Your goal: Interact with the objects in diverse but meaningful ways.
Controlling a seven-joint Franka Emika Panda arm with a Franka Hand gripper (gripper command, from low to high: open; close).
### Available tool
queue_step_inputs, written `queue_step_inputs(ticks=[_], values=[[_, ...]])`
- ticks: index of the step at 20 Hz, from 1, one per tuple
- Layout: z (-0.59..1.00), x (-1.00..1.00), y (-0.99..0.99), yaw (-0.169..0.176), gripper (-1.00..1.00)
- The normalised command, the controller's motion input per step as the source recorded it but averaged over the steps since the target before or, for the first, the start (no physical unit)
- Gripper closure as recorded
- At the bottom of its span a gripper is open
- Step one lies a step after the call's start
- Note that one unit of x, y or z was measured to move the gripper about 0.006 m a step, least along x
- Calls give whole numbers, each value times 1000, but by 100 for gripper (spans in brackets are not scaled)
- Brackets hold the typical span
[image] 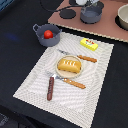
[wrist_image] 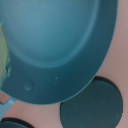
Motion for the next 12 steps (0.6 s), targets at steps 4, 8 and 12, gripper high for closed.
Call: queue_step_inputs(ticks=[4, 8, 12], values=[[-334, -191, 0, 0, -100], [-298, -154, 0, 0, -100], [-341, -154, 0, 0, -100]])
